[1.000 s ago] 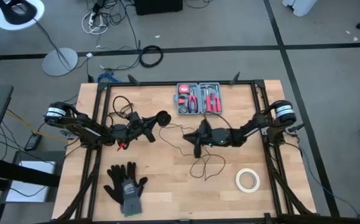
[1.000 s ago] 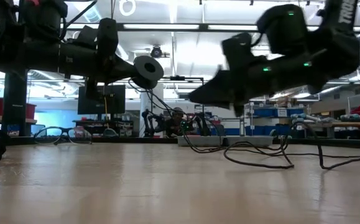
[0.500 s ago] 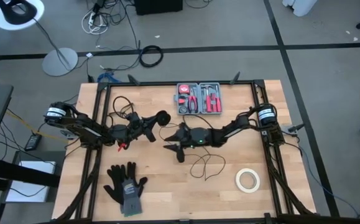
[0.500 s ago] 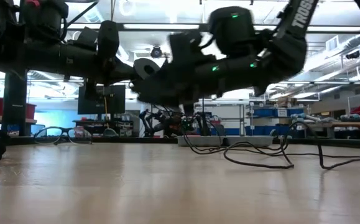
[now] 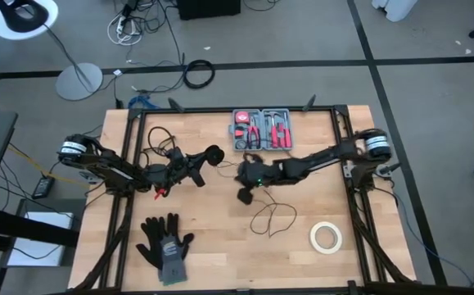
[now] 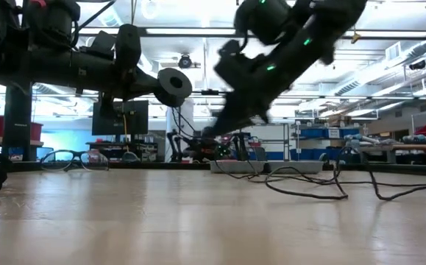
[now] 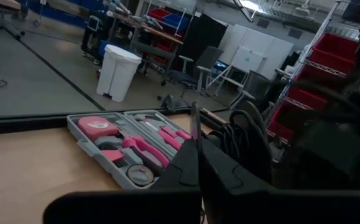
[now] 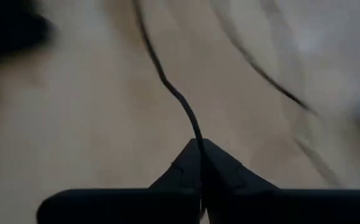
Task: Coil cords
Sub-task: Coil the black wire onto the black spool
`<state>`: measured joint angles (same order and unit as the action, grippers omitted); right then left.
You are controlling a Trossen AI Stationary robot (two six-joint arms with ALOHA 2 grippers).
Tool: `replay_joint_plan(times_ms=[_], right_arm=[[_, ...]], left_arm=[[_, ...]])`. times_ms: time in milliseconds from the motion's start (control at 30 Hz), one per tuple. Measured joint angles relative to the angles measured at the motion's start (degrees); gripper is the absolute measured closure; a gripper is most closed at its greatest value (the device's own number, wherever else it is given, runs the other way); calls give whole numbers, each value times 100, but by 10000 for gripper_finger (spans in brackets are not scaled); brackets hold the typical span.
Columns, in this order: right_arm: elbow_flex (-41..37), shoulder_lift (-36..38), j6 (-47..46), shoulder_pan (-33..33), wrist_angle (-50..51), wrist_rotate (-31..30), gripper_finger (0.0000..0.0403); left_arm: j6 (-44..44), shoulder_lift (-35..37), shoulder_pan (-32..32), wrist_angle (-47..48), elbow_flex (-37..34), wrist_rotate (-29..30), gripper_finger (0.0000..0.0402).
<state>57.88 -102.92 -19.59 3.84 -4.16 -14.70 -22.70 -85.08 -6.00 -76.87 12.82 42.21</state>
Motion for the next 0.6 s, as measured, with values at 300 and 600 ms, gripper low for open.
replay_joint_plan(times_ms=[300,600], right_arm=[[-1175,2579,-1923,732,3084,-1524,401],[-2160,5201,-4563,1266,5848,-2502,402]], left_arm=[[0,0,0,-346,-285,50,401],[-6,0,0,-926,-642,82,401]])
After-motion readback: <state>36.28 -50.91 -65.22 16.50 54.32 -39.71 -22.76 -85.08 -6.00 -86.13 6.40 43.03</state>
